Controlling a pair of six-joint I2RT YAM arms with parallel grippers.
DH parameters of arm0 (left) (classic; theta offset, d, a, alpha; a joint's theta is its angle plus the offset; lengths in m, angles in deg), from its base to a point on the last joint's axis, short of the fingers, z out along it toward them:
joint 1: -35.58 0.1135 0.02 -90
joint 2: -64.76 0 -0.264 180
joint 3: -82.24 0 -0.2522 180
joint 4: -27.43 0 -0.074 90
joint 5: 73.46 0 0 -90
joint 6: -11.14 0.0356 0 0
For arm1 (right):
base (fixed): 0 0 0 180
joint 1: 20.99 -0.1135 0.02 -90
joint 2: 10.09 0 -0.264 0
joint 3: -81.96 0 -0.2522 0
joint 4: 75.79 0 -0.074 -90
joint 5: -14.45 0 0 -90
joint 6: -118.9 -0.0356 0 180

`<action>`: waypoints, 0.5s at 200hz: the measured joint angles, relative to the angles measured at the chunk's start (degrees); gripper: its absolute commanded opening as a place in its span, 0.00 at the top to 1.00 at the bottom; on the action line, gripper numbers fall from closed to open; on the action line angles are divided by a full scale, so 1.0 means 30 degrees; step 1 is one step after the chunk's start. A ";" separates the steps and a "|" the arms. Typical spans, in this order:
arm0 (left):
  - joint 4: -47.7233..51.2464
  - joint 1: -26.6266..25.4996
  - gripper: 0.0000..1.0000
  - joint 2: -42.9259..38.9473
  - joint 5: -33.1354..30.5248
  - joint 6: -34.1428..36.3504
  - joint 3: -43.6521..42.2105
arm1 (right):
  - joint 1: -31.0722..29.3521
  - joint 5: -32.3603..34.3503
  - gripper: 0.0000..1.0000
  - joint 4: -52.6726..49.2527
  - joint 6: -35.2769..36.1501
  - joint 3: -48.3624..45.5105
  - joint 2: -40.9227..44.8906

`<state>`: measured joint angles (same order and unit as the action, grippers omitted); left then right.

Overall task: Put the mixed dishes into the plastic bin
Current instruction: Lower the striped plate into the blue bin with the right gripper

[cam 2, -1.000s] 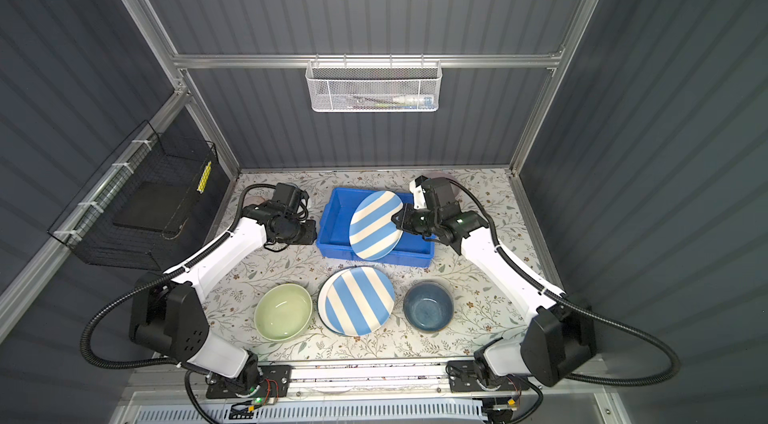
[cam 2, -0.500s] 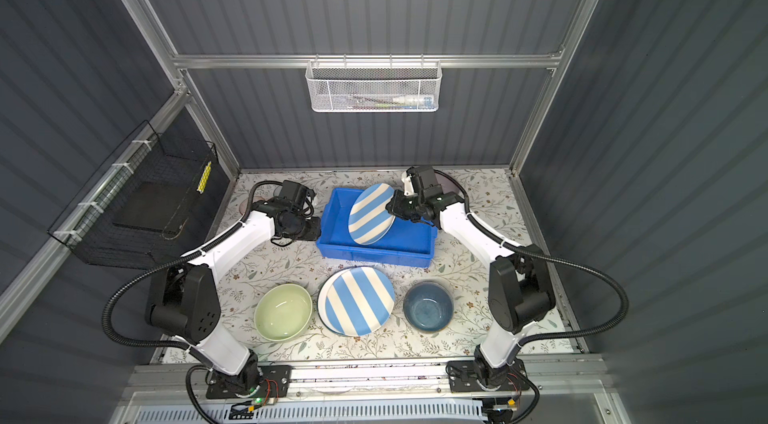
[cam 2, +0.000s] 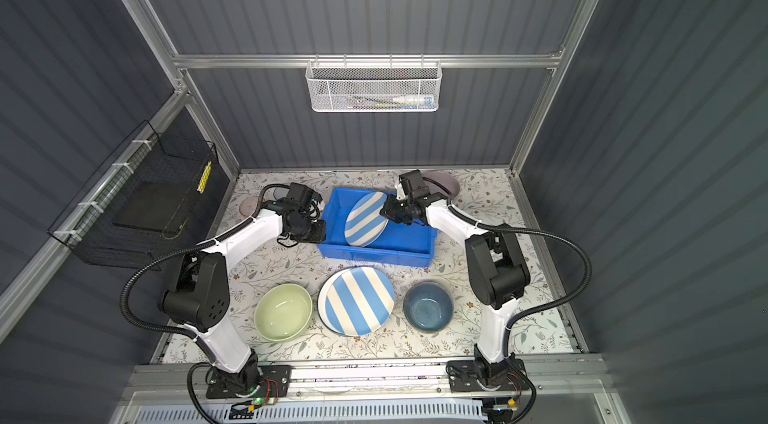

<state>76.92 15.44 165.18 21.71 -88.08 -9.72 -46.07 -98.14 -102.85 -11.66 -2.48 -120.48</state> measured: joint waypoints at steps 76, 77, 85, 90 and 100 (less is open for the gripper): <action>-0.0036 0.0000 0.81 0.0182 0.0299 -0.0007 0.0219 | -0.0321 -0.0554 0.91 0.0852 -0.0816 0.1158 -0.1967; -0.0044 0.0000 0.81 0.0182 0.0299 -0.0007 0.0219 | -0.0321 -0.0561 0.91 0.0874 -0.0852 0.1166 -0.1989; -0.0124 0.0000 0.81 0.0219 0.0342 -0.0007 0.0226 | -0.0342 -0.0619 0.87 0.1013 -0.0969 0.1188 -0.2127; -0.0146 0.0000 0.81 0.0219 0.0372 -0.0015 0.0226 | -0.0357 -0.0729 0.85 0.1115 -0.1027 0.1202 -0.2229; -0.0168 0.0000 0.81 0.0240 0.0364 -0.0015 0.0226 | -0.0372 -0.0772 0.83 0.1188 -0.1122 0.1282 -0.2382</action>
<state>76.42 15.44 165.90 22.80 -88.12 -9.04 -47.19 -100.46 -99.29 -15.02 1.36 -127.62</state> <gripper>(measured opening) 0.190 0.139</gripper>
